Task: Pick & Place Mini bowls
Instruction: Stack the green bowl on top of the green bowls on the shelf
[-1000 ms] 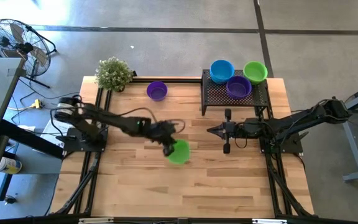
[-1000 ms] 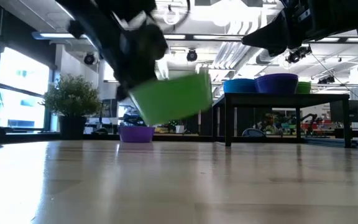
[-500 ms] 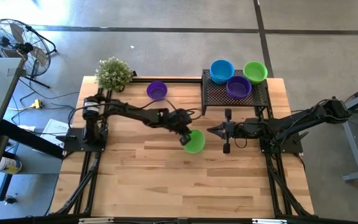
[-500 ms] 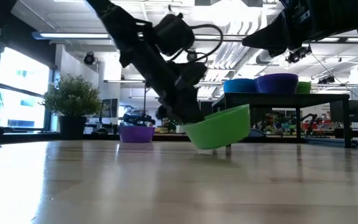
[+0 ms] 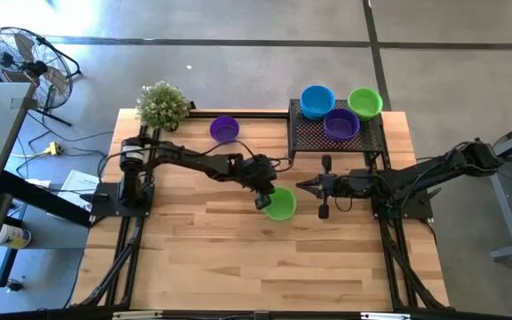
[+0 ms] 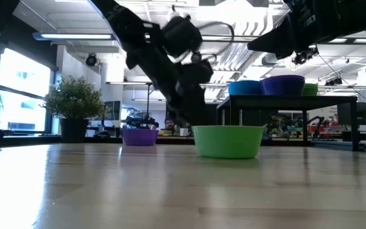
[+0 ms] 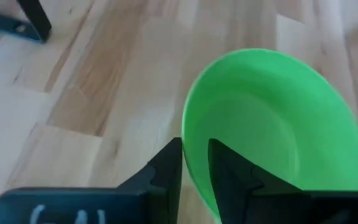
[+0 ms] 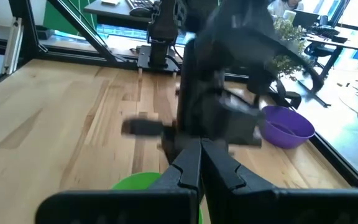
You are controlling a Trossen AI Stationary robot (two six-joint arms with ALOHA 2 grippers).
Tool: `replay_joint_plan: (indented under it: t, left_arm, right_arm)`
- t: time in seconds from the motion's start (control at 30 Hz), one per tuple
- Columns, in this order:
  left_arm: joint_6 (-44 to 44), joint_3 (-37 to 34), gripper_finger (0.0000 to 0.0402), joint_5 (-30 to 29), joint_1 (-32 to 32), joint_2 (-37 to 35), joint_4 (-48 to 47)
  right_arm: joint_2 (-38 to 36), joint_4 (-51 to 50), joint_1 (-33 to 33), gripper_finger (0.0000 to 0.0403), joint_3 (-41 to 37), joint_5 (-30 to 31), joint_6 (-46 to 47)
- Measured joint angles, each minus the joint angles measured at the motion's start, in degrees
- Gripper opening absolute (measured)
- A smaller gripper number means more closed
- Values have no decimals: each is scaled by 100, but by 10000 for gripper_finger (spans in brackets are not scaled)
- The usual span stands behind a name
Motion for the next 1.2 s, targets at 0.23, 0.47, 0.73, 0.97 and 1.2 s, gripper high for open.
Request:
replay_joint_plan:
  t: [0.23,0.47,0.73,0.97,1.2]
  left_arm:
    - [453,-831,9,-81,-10,-752,1046]
    - [477,-2221,6,-59,46,-1302,3205]
    - [386,-3897,5,-63,72,-1559,5877]
    - [239,-4877,5,-224,74,-1563,7423]
    - [235,-5011,5,-282,111,-1563,7503]
  right_arm:
    - [0,-246,117,0,91,499,61]
    - [313,-1164,155,6,704,368,519]
    - [1622,-2102,169,43,1690,-270,874]
    - [2814,-3497,309,99,2726,-772,854]
    - [3879,-4547,357,142,3499,-892,725]
